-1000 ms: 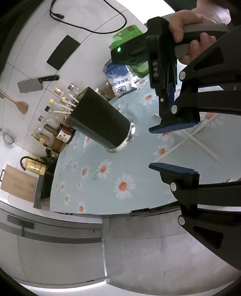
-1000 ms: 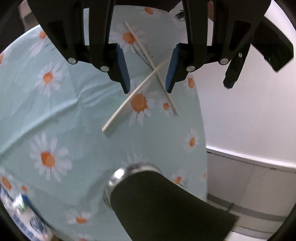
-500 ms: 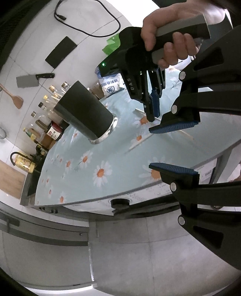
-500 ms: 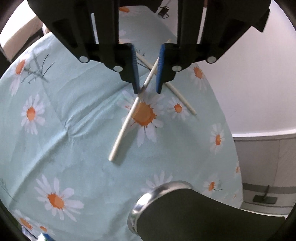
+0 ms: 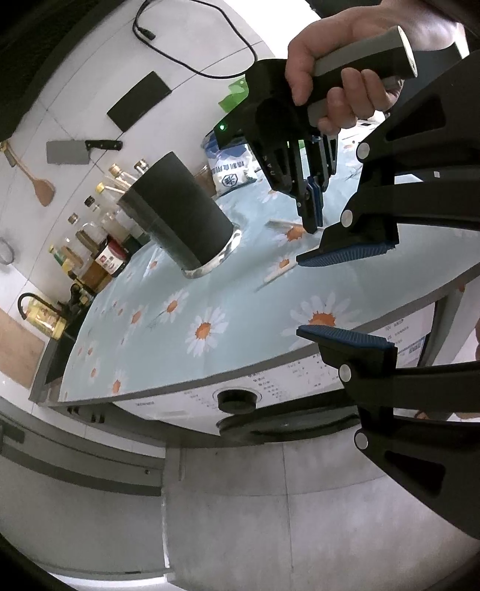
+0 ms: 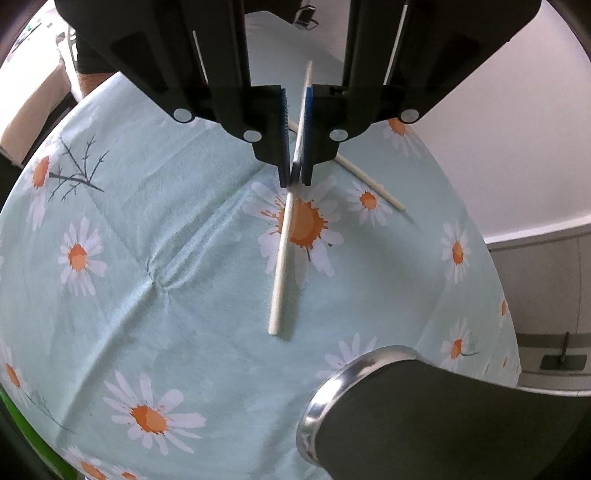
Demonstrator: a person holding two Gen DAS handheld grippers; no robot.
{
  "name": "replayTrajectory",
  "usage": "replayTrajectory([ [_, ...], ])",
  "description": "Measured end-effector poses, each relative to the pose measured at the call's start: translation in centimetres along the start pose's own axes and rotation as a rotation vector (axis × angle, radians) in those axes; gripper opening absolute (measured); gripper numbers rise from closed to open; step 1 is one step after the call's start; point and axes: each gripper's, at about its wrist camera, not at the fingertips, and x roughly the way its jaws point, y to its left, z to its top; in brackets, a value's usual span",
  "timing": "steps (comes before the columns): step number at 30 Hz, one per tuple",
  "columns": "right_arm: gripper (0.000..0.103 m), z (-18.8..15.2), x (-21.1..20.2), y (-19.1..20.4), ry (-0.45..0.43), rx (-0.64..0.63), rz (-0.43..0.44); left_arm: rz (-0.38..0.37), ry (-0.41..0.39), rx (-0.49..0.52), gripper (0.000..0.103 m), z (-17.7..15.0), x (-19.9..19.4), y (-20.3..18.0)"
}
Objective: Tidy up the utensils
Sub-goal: 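Grasp one crossed wooden chopstick with the right tool, then grasp the last wooden chopstick with the left tool while the right tool holds its chopstick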
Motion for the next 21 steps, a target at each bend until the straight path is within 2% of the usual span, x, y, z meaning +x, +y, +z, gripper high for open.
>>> replayTrajectory([
  [10,0.006,-0.2,-2.5,-2.3,-0.002,-0.035,0.058,-0.011,0.026,-0.002,0.031,0.6,1.1,-1.1],
  [21,0.006,2.2,-5.7,-4.2,0.004,-0.208,0.105,0.082,0.030,-0.029,0.031,-0.4,3.5,-4.7],
])
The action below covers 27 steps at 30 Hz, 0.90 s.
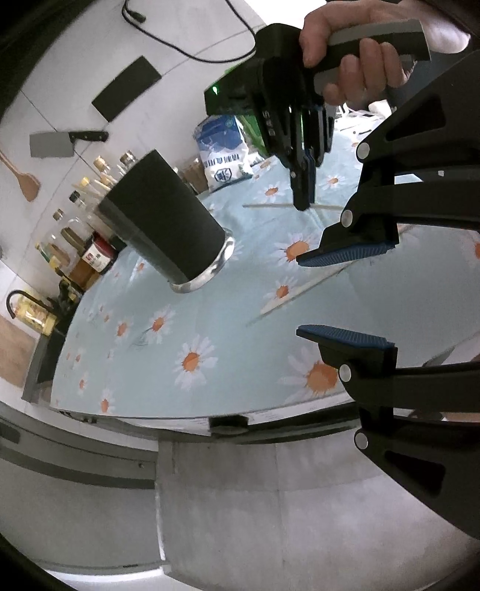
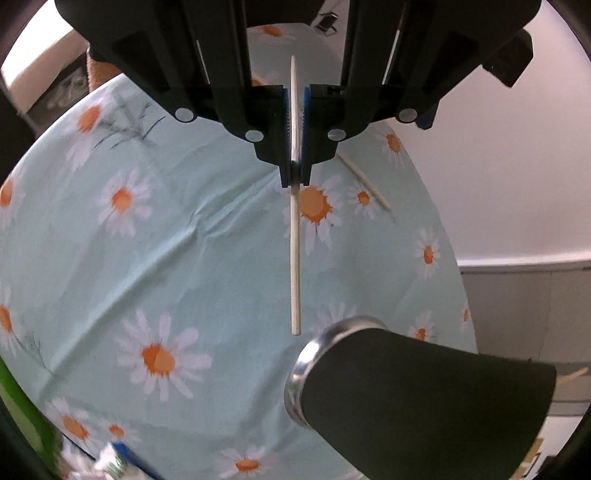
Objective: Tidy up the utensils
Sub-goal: 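Grasp the last wooden chopstick with the left tool while the right tool holds its chopstick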
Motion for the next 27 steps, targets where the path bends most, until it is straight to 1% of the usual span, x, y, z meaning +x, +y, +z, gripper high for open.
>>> replayTrajectory([
  [5,0.006,1.3,-1.5,-1.3,0.023,-0.094,0.036,0.073,0.017,-0.038,0.031,-1.0,1.2,-2.3],
  [9,0.006,2.2,-2.1,-2.2,0.051,-0.154,0.072,0.149,0.063,-0.066,0.031,-1.5,2.8,-3.8],
  [10,0.006,2.4,-2.4,-2.6,0.061,-0.170,0.080,0.179,0.078,-0.078,0.031,-1.6,3.4,-4.2],
  [13,0.006,3.1,-3.1,-3.3,0.078,-0.209,0.101,0.222,0.108,-0.090,0.031,-1.8,4.4,-5.2],
  [15,0.006,3.6,-3.8,-3.9,0.076,-0.241,0.109,0.280,0.131,-0.080,0.031,-1.9,5.1,-6.2],
  [18,0.006,4.3,-4.8,-4.6,0.090,-0.284,0.135,0.347,0.145,-0.083,0.031,-1.7,5.7,-7.0],
  [19,0.006,4.6,-5.0,-4.9,0.098,-0.298,0.145,0.383,0.155,-0.086,0.031,-1.7,6.0,-7.3],
  [20,0.006,4.9,-4.9,-4.9,0.103,-0.309,0.149,0.400,0.160,-0.090,0.031,-1.6,6.3,-7.5],
  [22,0.006,5.3,-5.1,-5.1,0.119,-0.336,0.161,0.439,0.170,-0.117,0.031,-1.6,7.0,-7.7],
  [24,0.006,5.5,-4.9,-5.2,0.137,-0.357,0.173,0.461,0.166,-0.148,0.031,-1.6,7.3,-7.6],
  [27,0.006,6.0,-4.6,-5.1,0.152,-0.385,0.182,0.506,0.183,-0.201,0.031,-1.6,8.2,-7.3],
])
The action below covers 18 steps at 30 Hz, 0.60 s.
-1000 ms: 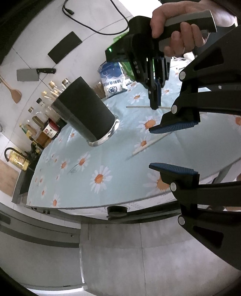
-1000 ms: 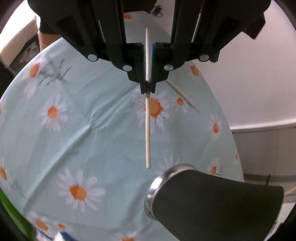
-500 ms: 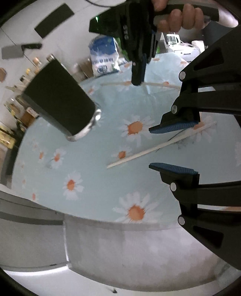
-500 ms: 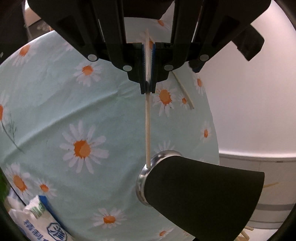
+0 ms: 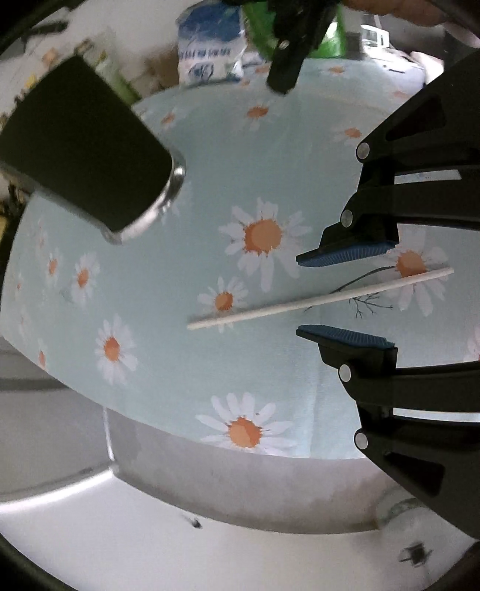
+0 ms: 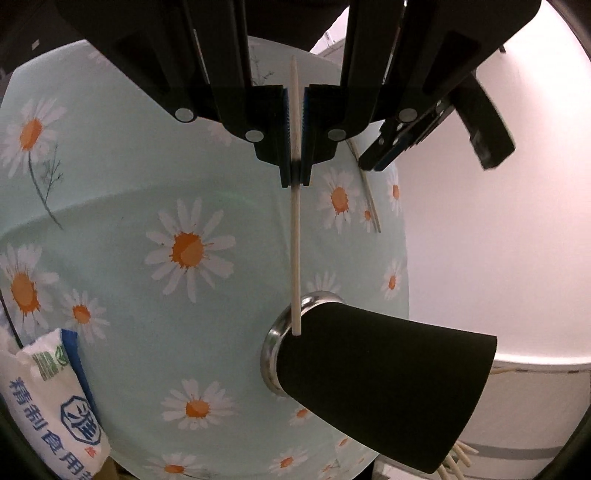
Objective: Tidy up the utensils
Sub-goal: 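Grasp the last wooden chopstick with the left tool while the right tool holds its chopstick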
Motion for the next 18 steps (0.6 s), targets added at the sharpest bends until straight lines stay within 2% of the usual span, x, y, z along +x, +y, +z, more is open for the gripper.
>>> replayTrajectory([
  [4,0.006,0.3,0.4,-0.7,0.031,-0.023,0.019,0.053,0.015,-0.025,0.031,0.0,0.6,-0.5],
  [6,0.006,0.5,0.3,-1.0,0.043,-0.030,0.028,0.070,0.023,-0.023,0.028,0.1,0.7,-0.8],
  [8,0.006,0.7,0.1,-1.2,0.048,-0.038,0.035,0.075,0.033,-0.031,0.014,0.1,0.8,-1.1],
  [14,0.006,0.8,-0.1,-0.8,0.056,-0.085,0.043,0.134,0.050,-0.015,0.005,0.1,1.2,-2.7],
  [18,0.006,0.6,-0.3,-1.1,0.056,-0.107,0.036,0.134,0.051,-0.038,0.004,0.2,1.2,-2.9],
])
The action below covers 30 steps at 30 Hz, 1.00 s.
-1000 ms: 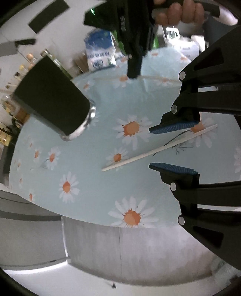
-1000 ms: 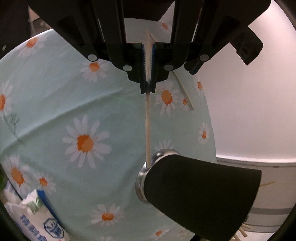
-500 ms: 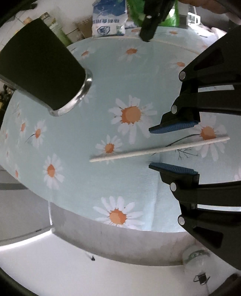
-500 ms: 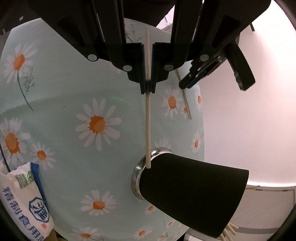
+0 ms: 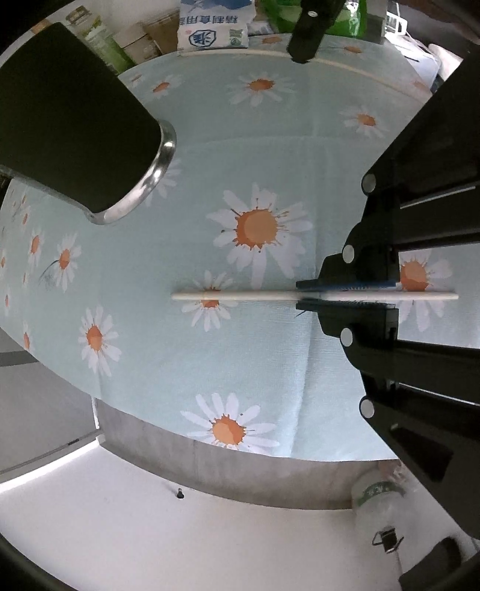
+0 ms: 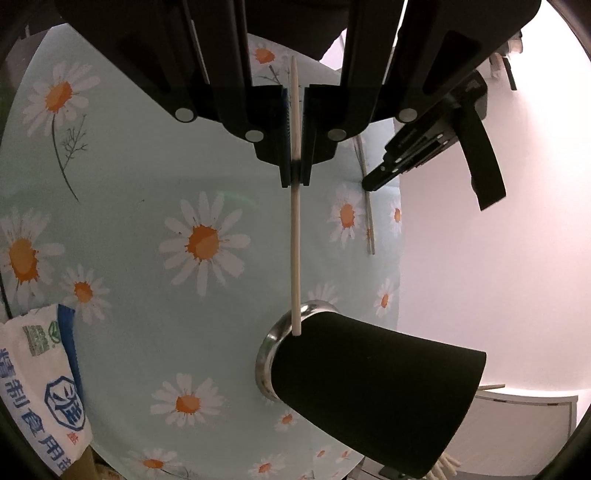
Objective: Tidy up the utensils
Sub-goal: 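Grasp the last wooden chopstick with the left tool while the right tool holds its chopstick, then lift both held chopsticks up over the black cup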
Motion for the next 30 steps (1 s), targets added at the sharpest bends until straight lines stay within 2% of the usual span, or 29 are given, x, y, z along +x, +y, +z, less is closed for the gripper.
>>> replayTrajectory([
  [10,0.006,-0.5,-0.5,0.7,-0.022,-0.038,-0.043,-0.059,-0.060,-0.022,0.004,-1.1,-2.5,0.6],
  [22,0.006,-1.0,-1.5,1.9,-0.078,-0.038,-0.090,-0.209,-0.180,0.028,0.004,-1.0,-7.4,-0.7],
  [30,0.006,-0.9,-3.2,3.4,-0.164,-0.034,-0.120,-0.320,-0.243,0.087,0.004,0.5,-9.8,-1.4],
])
